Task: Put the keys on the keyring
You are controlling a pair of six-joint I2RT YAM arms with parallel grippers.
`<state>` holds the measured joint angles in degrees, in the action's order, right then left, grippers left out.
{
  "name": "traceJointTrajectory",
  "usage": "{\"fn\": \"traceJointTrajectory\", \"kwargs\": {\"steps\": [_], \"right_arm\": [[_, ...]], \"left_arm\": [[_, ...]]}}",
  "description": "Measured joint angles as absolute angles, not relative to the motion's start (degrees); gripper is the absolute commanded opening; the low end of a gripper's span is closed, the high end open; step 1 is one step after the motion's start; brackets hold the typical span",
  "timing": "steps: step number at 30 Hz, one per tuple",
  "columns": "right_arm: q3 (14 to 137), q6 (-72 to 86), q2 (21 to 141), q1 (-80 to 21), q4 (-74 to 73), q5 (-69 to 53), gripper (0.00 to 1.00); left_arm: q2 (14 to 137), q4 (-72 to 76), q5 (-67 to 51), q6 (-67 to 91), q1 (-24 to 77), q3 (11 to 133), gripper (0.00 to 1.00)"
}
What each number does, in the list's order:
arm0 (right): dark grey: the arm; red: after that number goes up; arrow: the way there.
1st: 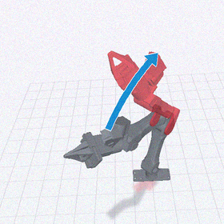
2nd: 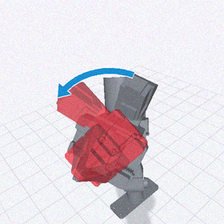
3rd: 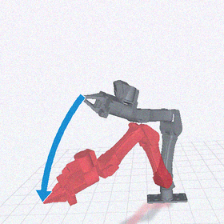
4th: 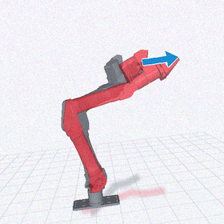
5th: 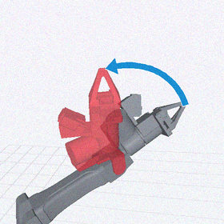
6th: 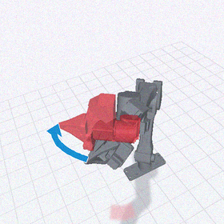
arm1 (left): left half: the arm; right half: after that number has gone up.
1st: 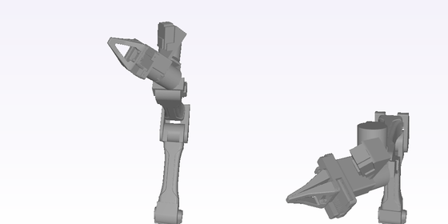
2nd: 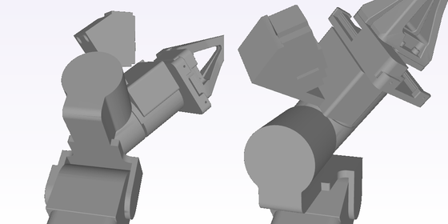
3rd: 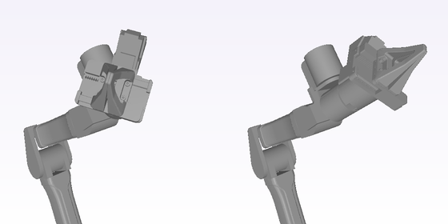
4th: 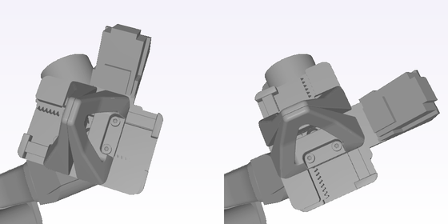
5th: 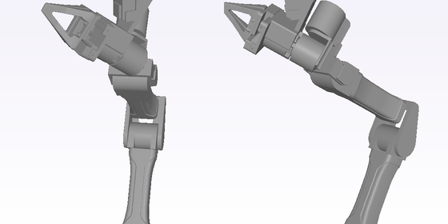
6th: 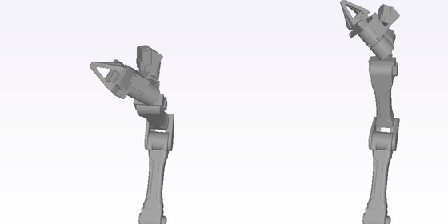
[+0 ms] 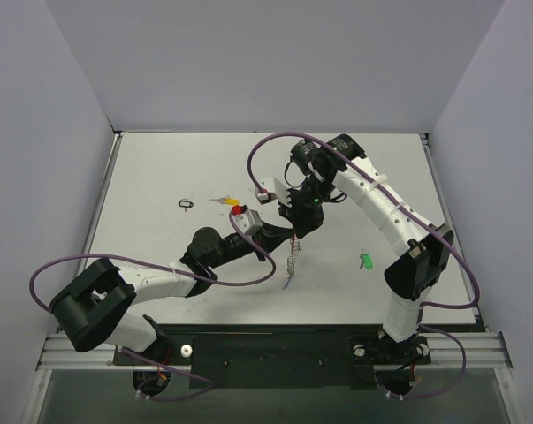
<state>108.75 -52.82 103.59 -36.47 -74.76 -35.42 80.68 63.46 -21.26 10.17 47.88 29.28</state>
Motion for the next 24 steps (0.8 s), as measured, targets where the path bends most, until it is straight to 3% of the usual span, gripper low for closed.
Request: {"fn": "traceJointTrajectory", "kwargs": {"steps": [1, 2, 4, 11, 14, 18, 24], "right_arm": [[108.75, -52.88, 103.59, -36.47, -74.76, -35.44, 0.18], [108.75, -53.19, 103.50, -36.47, -74.67, -35.55, 0.31], [108.73, -53.19, 103.18, -36.36, -74.70, -36.25, 0.37], [107.61, -54.96, 96.90, -33.50, -74.39, -40.23, 0.40], [102.89, -60.25, 91.79, -28.73, -74.02, -45.04, 0.48], [94.02, -67.88, 85.27, -23.42, -74.26, -51.75, 0.48], [90.83, -70.63, 85.19, -23.73, -72.38, -57.58, 0.45]], "left_arm": [[80.68, 63.51, -21.23, 10.37, 47.88, 29.28, 0.00], [80.64, 63.55, -21.19, 10.81, 47.88, 29.28, 0.00], [80.42, 63.75, -20.51, 11.88, 47.90, 29.08, 0.00], [79.18, 70.11, -15.53, 17.63, 47.88, 23.73, 0.00], [79.20, 71.00, -13.54, 19.77, 47.88, 21.93, 0.00], [79.70, 71.20, -11.57, 22.15, 47.88, 21.10, 0.00], [79.79, 71.44, -10.68, 23.73, 47.90, 21.15, 0.00]]}}
